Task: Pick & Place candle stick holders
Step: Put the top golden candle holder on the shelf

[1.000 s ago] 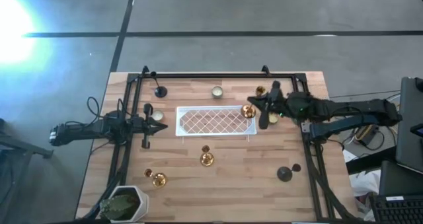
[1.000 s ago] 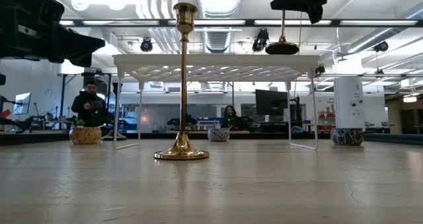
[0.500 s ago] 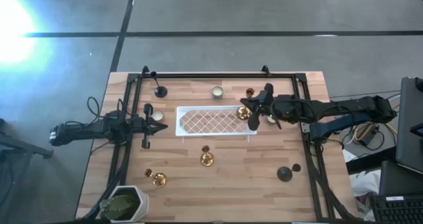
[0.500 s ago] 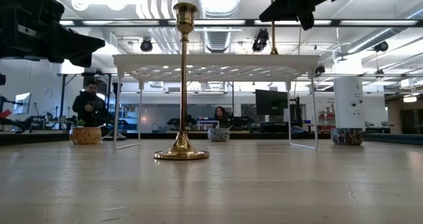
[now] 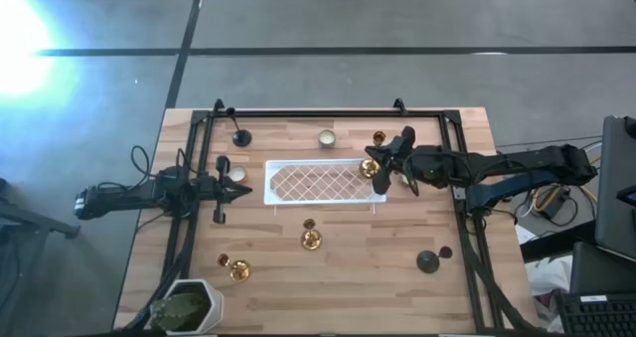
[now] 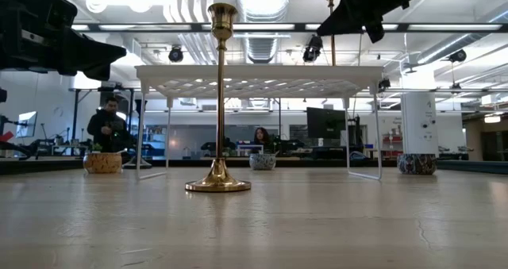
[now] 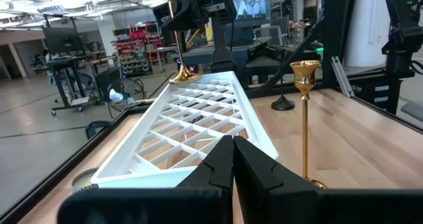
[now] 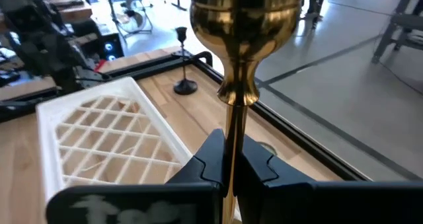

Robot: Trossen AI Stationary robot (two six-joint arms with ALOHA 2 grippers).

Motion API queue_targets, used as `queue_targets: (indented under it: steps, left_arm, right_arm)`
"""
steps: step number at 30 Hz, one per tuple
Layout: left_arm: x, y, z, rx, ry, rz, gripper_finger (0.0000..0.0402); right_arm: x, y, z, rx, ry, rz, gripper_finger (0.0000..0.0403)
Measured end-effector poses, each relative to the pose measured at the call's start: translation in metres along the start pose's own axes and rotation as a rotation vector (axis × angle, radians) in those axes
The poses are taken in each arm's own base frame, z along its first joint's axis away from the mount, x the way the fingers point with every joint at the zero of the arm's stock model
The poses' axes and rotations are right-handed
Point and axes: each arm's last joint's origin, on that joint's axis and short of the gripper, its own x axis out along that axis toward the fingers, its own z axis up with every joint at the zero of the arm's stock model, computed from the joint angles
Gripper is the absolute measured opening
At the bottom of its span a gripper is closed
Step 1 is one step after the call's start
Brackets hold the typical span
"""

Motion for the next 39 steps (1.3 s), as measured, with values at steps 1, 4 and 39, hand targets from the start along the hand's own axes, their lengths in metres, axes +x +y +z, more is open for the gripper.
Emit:
queue_targets:
  steps: [1,4,39]
  left_arm:
    - [0.0,0.0,0.0,0.0,0.0,0.0,0.0014]
    - [0.0,0.0,0.0,0.0,-0.001,0.0,0.0014]
    - [0.0,0.0,0.0,0.0,0.001,0.0,0.0014]
  right_arm:
    - [0.0,0.0,-0.001,0.003,-0.003,-0.001,0.0008]
    - [0.001,0.0,-0.005,0.027,-0.019,0.005,0.0008]
    - [0.003,-0.002,-0.013,-0.002,-0.018,-0.003,0.0011]
